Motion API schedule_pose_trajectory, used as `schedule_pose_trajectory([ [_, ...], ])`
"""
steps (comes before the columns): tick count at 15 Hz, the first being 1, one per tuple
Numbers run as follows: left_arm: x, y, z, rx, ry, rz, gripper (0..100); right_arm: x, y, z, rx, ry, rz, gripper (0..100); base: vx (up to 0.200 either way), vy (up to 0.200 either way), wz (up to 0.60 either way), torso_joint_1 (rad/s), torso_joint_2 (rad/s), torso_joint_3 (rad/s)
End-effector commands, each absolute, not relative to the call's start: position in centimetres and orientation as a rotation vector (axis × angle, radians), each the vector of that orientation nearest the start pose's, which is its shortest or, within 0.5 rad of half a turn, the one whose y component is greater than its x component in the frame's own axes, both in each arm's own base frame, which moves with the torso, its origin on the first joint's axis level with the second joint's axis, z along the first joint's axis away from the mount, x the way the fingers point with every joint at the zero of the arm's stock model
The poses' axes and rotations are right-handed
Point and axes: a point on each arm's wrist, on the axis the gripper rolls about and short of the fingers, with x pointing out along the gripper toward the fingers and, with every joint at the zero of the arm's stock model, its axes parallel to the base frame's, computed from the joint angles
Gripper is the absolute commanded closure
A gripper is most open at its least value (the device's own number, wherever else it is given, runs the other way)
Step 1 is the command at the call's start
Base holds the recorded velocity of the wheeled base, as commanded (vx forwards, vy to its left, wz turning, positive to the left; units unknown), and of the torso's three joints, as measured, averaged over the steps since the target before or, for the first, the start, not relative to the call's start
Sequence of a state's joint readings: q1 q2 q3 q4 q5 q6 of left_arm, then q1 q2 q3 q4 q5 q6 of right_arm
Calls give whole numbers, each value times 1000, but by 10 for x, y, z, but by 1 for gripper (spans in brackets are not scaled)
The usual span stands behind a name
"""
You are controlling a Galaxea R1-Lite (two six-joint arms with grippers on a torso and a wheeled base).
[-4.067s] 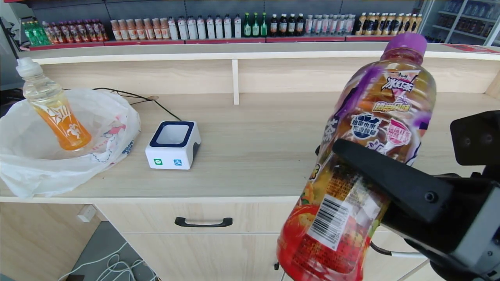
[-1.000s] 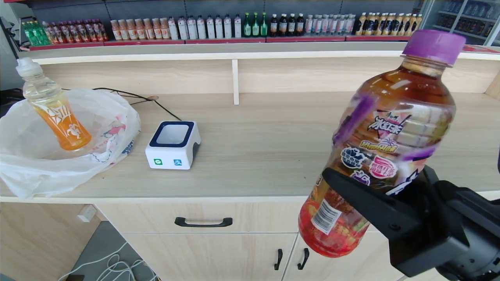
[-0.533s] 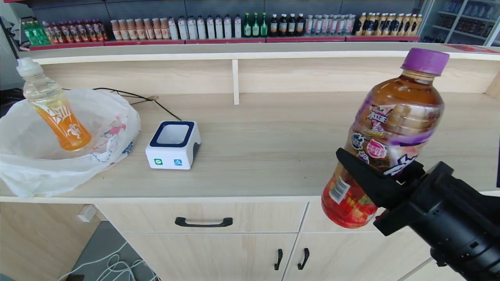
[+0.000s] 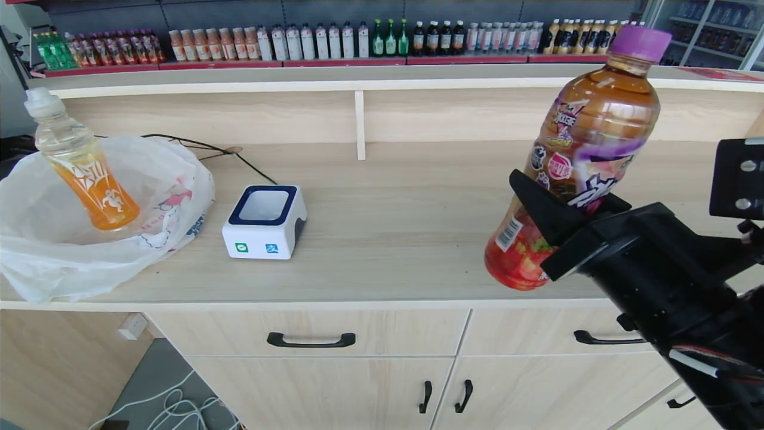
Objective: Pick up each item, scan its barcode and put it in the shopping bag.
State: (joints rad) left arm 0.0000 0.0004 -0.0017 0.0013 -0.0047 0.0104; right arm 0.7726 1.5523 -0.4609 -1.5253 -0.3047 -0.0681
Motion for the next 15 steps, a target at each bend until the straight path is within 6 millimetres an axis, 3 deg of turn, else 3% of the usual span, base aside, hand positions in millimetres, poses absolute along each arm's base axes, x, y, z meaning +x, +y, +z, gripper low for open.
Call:
schedule_pose_trajectory([
  [1, -23, 0, 76, 11, 0, -5, 0, 179, 159, 220, 152, -384, 430, 100, 0, 0, 0, 0, 0, 0],
  [4, -23, 0, 76, 14, 0, -6, 0, 180, 159, 221, 156, -389, 430, 100, 0, 0, 0, 0, 0, 0],
  [7, -23, 0, 76, 9, 0, -5, 0, 184, 162, 227, 169, -414, 428, 100, -200, 0, 0, 1, -1, 1],
  [11, -23, 0, 76, 9, 0, -5, 0, 185, 161, 229, 169, -420, 420, 100, 0, 0, 0, 0, 0, 0],
  [13, -23, 0, 76, 14, 0, -5, 0, 188, 163, 231, 173, -427, 419, 100, 0, 200, 0, -22, -17, 10],
  [15, -23, 0, 76, 14, 0, -5, 0, 189, 163, 231, 173, -428, 418, 100, 0, 0, 0, 0, 0, 0],
])
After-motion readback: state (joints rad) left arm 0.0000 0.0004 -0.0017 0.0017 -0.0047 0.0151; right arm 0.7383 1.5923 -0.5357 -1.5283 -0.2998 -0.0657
